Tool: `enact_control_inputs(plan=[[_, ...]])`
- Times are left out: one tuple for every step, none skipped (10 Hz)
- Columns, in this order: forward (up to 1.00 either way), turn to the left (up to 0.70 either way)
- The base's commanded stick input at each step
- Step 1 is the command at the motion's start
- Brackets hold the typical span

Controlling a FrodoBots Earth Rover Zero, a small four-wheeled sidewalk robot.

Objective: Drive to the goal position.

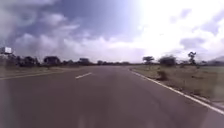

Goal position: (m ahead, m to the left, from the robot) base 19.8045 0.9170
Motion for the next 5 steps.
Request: enact_control_inputs(plan=[[1.00, 0.00], [1.00, 0.00], [1.00, 0.00], [1.00, 0.00], [1.00, 0.00]])
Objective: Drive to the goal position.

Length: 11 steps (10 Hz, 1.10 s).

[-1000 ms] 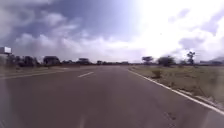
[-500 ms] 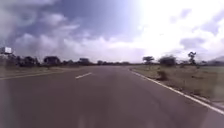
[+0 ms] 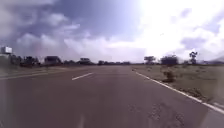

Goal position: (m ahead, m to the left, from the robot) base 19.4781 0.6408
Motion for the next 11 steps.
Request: enact_control_inputs(plan=[[1.00, 0.00], [1.00, 0.00], [1.00, 0.00], [1.00, 0.00], [1.00, 0.00], [1.00, 0.00], [1.00, 0.00], [1.00, 0.00], [1.00, 0.00], [1.00, 0.00], [1.00, 0.00]])
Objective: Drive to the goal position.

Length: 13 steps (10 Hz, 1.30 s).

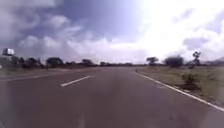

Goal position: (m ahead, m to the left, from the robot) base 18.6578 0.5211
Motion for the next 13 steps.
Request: enact_control_inputs(plan=[[1.00, 0.00], [1.00, 0.00], [1.00, 0.00], [1.00, 0.00], [1.00, 0.00], [1.00, 0.00], [1.00, 0.00], [1.00, 0.00], [1.00, 0.00], [1.00, 0.00], [1.00, 0.00], [1.00, 0.00], [1.00, 0.00]])
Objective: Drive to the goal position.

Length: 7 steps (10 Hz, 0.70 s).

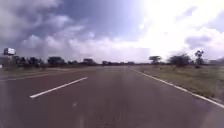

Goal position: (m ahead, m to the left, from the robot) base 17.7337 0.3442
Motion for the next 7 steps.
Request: enact_control_inputs(plan=[[1.00, 0.00], [1.00, 0.00], [1.00, 0.00], [1.00, 0.00], [1.00, 0.00], [1.00, 0.00], [1.00, 0.00]])
